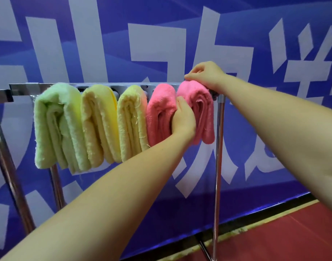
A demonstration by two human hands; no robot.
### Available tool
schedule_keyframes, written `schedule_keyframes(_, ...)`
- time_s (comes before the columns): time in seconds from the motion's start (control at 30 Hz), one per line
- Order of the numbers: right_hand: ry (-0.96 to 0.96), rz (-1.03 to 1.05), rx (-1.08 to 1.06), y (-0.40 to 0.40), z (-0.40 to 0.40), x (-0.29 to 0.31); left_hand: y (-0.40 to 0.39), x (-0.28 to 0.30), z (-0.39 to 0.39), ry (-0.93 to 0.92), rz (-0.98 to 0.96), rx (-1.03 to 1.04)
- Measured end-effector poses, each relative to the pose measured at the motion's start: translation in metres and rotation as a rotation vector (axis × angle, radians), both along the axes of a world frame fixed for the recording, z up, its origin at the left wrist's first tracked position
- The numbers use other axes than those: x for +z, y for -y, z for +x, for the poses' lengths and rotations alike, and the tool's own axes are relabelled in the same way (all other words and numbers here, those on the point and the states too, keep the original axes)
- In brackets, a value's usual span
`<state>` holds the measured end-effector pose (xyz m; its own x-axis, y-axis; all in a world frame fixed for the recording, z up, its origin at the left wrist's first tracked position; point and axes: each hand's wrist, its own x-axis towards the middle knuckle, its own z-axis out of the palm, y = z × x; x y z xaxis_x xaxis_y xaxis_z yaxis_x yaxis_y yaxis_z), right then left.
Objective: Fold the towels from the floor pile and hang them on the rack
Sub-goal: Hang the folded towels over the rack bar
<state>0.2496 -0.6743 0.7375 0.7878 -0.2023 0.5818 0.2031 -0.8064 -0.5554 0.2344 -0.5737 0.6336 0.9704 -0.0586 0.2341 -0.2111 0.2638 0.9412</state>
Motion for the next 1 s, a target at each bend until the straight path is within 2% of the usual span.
schedule_keyframes(0.1, 0.046, -0.071, -0.082, 0.001, -0.005, -0.002, 0.0, -0.003, -0.007, 0.018, 0.036, 0.022)
schedule_keyframes(0.23, -0.008, 0.026, -0.026, 0.0, -0.016, -0.015, -0.003, 0.0, -0.004, 0.11, 0.117, -0.006)
schedule_keyframes(0.4, 0.042, 0.144, 0.05, -0.002, -0.029, -0.03, -0.012, 0.009, -0.006, 0.006, 0.027, -0.126)
schedule_keyframes(0.57, 0.023, 0.196, -0.002, -0.011, -0.045, -0.042, -0.032, 0.011, -0.021, -0.001, 0.122, -0.235)
schedule_keyframes(0.7, 0.208, 0.164, -0.189, -0.03, -0.066, -0.063, -0.06, 0.004, -0.054, 0.004, 0.167, -0.317)
schedule_keyframes(0.8, 0.374, 0.221, -0.162, -0.059, -0.093, -0.091, -0.096, -0.008, -0.077, 0.025, 0.241, -0.285)
schedule_keyframes(0.9, 0.324, 0.286, -0.077, -0.095, -0.117, -0.129, -0.143, -0.028, -0.094, 0.042, 0.257, -0.239)
schedule_keyframes(1.0, 0.179, 0.302, 0.053, -0.138, -0.134, -0.178, -0.203, -0.053, -0.116, 0.02, 0.296, -0.129)
